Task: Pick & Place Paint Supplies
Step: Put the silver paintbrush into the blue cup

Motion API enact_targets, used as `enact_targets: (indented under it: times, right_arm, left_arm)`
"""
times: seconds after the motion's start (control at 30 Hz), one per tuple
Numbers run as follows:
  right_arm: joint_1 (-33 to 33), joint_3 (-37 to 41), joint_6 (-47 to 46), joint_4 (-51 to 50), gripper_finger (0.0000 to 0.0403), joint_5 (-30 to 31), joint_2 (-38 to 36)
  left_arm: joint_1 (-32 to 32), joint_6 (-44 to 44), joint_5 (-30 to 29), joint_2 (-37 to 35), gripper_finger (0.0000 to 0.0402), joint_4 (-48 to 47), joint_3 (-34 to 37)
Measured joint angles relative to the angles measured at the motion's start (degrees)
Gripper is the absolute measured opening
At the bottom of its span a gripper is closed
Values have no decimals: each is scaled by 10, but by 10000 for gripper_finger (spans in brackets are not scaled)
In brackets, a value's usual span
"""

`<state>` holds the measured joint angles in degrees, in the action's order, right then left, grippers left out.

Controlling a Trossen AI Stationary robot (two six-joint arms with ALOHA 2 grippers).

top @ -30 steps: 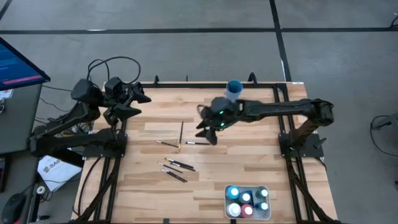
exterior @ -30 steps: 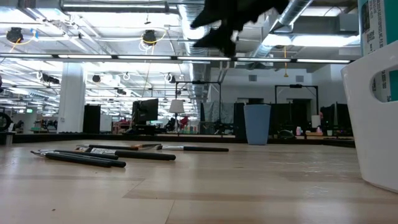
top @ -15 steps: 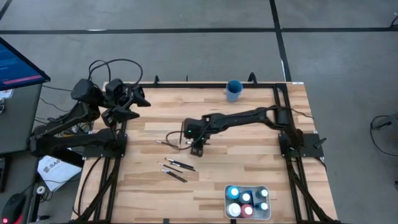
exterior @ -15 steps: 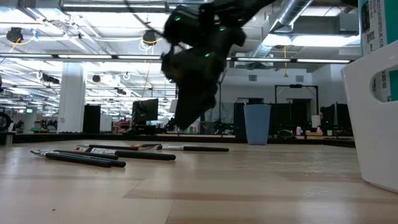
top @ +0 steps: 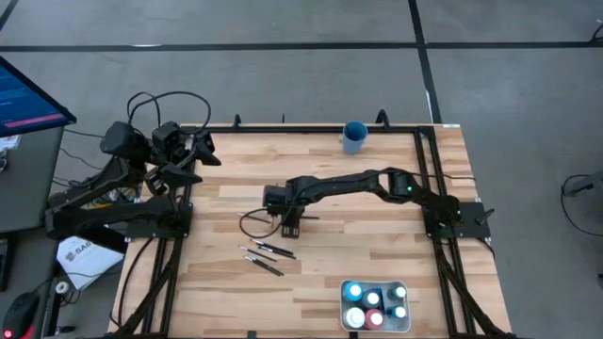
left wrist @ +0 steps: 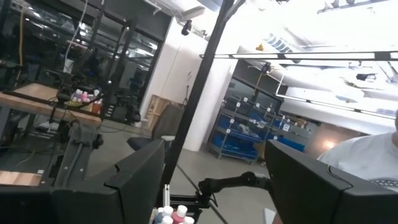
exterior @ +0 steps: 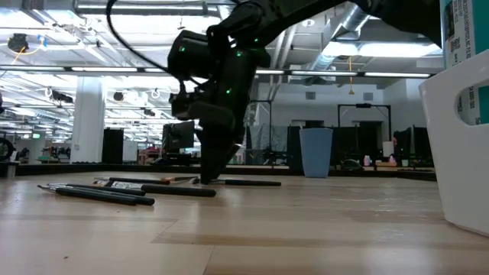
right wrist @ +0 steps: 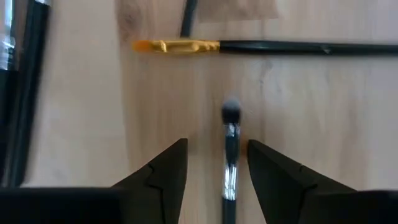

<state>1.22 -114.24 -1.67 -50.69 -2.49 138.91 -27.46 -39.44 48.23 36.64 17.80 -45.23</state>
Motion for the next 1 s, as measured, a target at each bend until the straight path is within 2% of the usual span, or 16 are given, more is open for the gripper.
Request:
enact_targets:
  times: [0.17,0.23,0.33,0.37,0.7,1.0]
  right_arm:
    - [-2,-12,8,-25,142,0,27]
    - [-4,-13,8,-30,110,5,32]
    - [-6,-13,-1,-37,31,8,33]
    - [-6,-13,-3,-38,18,7,33]
    - [6,-19,-33,-44,4,6,19]
    - [57,-18,-76,-21,3,10,-87]
  left_arm:
    - [0,0,2,-3,269,0,0]
    - [-1,0,2,-3,269,0,0]
    - [-1,0,2,-3,269,0,0]
    - [0,-1,2,-3,269,0,0]
    - [-1,-5,1,-3,269,0,0]
    - [-1,-4,2,-3,269,0,0]
